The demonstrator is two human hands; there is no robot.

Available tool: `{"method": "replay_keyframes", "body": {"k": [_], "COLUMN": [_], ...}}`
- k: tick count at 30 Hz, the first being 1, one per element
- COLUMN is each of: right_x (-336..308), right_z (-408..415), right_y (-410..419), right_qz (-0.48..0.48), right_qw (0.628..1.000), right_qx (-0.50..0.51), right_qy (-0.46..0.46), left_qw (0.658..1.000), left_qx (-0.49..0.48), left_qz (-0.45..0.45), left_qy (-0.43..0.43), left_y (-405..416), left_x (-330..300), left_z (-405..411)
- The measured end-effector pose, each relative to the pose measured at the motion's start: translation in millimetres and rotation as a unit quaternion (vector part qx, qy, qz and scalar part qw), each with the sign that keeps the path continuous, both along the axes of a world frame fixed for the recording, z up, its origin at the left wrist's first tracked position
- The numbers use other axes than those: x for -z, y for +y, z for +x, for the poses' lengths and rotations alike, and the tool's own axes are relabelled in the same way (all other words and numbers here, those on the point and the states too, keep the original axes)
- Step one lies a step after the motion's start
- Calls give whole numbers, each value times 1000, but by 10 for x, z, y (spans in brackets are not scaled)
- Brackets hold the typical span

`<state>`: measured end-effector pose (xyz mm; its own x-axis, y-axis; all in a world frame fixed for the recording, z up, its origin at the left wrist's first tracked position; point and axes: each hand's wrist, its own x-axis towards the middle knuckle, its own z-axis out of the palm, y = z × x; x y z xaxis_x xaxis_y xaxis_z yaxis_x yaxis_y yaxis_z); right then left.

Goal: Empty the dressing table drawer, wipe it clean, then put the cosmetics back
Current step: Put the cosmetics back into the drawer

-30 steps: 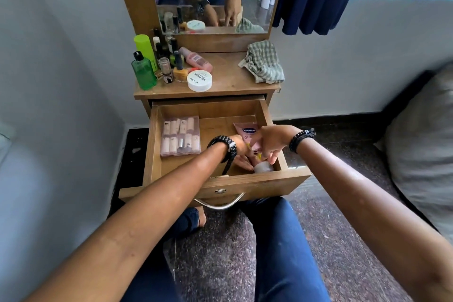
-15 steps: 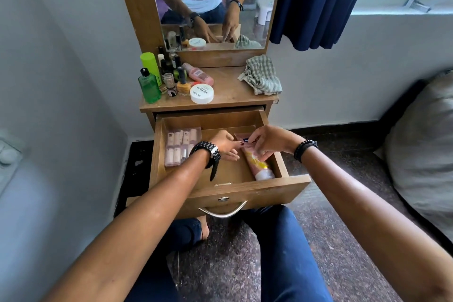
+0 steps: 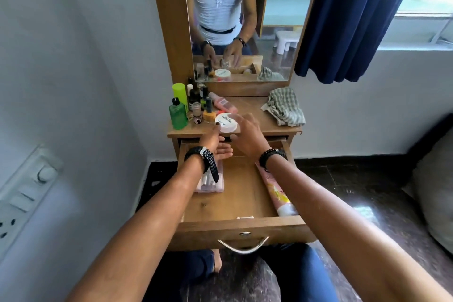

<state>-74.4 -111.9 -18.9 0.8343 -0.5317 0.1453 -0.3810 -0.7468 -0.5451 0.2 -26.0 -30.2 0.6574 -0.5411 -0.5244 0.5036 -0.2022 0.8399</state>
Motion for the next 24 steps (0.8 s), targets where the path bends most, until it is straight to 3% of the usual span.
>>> {"method": "replay_keyframes", "body": {"k": [4,13,18,24], "right_x": [110,210,171,248], "right_z": [121,-86,-274,-505], "right_y": [-63,-103,-46,163], "right_qz": [-17,38,91,173], "right_qw": [998,998,992,979], "right_qx": [-19,-29,-41,-104], "right_qy": [65,-28,-74,10], "left_qw": [1000,1000,996,956], "left_qx": [17,-8,68,244], "left_qz": [24,2,20,129], "left_qy": [0,-25,-47,-103], "left_y": [-79,-22,250,756], "left_x": [12,49,2,45], "left_z": [36,5,-115,-103]}}
